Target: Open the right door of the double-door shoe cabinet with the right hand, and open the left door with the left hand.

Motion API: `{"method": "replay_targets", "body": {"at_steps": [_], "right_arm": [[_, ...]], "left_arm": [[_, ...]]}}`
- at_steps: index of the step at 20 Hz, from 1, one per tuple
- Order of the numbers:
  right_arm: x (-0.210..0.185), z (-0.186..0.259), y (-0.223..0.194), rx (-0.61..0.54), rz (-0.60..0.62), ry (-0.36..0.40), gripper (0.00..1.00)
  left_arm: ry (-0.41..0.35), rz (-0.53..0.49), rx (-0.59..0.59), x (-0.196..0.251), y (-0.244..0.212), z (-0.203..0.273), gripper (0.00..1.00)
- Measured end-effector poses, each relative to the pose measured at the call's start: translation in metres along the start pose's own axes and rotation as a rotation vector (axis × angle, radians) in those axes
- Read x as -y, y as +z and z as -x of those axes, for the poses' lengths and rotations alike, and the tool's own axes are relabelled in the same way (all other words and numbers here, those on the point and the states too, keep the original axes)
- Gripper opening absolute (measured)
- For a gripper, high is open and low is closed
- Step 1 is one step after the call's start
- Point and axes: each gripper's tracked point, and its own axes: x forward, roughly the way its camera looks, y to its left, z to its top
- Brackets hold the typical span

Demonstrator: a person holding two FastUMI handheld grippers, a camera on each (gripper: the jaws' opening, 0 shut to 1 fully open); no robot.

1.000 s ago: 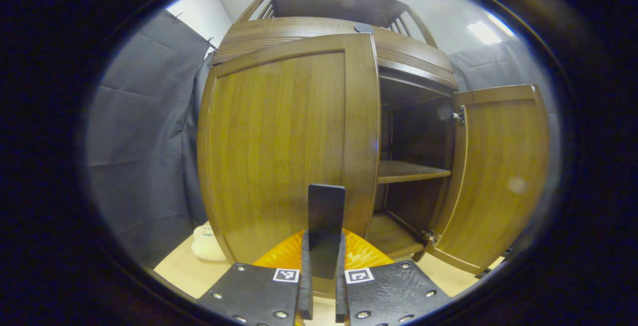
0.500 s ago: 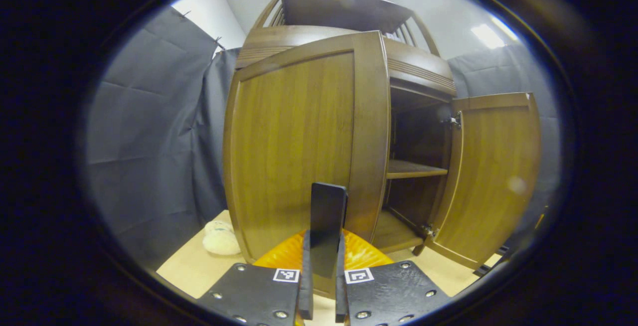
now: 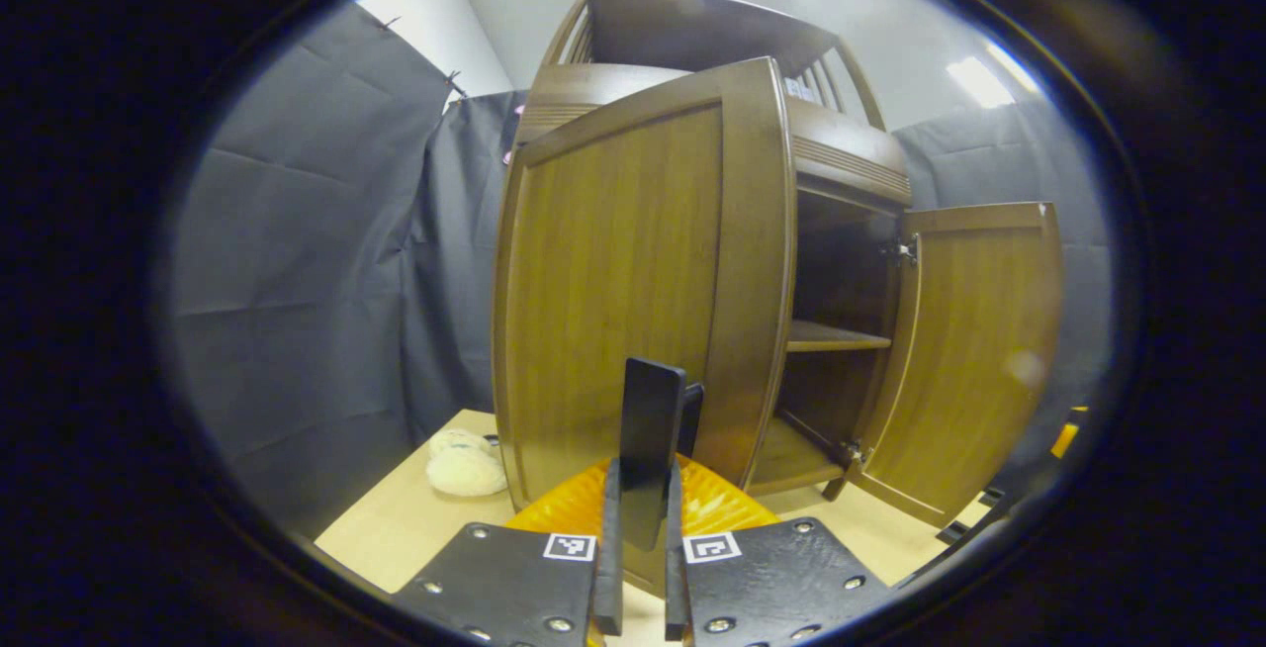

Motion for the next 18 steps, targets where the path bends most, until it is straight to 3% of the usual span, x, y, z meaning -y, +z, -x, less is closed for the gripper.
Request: {"method": "replay_targets", "body": {"at_steps": [6,7,11,12,13,18], "right_arm": [[-0.016,0.004,-0.003,-0.005,0.006,0.034,0.94],[-0.018,0.004,-0.003,-0.007,0.005,0.039,0.94],[-0.025,0.006,-0.007,-0.015,0.012,0.050,0.94],[-0.027,0.006,-0.007,-0.015,0.011,0.053,0.94],[-0.027,0.007,-0.007,-0.014,0.012,0.054,0.94],[-0.035,0.007,-0.012,-0.024,0.015,0.064,0.94]], "left_arm": [[0.031,-0.022,0.009,-0.009,-0.001,0.010,0.17],[0.033,-0.020,0.008,-0.011,-0.001,0.011,0.22],[0.055,-0.022,0.011,-0.022,-0.002,0.015,0.22],[0.063,-0.024,0.013,-0.028,-0.003,0.017,0.13],[0.073,-0.025,0.014,-0.031,-0.002,0.018,0.17],[0.158,-0.009,0.039,-0.064,0.003,0.023,0.17]]}}
